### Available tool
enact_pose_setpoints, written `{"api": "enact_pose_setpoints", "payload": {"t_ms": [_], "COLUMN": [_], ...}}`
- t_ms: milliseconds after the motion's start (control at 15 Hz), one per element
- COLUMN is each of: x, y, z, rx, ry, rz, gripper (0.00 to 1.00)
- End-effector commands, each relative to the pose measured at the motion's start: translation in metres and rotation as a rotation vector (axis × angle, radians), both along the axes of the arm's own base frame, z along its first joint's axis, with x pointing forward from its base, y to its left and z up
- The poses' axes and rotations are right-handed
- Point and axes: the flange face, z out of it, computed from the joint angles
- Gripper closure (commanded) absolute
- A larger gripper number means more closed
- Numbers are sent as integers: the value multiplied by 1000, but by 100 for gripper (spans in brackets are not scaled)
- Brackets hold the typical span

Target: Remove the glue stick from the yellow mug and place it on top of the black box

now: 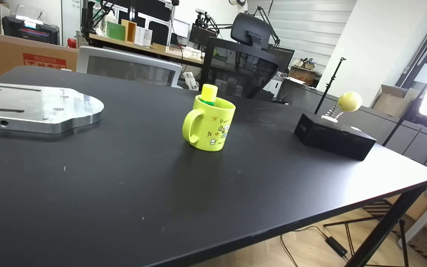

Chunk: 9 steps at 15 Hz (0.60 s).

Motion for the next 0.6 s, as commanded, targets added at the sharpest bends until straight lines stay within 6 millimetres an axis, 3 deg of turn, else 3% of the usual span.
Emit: {"api": "enact_pose_setpoints", "payload": {"t_ms": [0, 400, 533], "x": [0, 0, 12], "y": [0, 0, 0], "z": [0, 0, -4], "rx": [0, 0, -10], "ry": [1, 0, 5], "rz": [0, 0, 13], "gripper": [0, 0, 0]}}
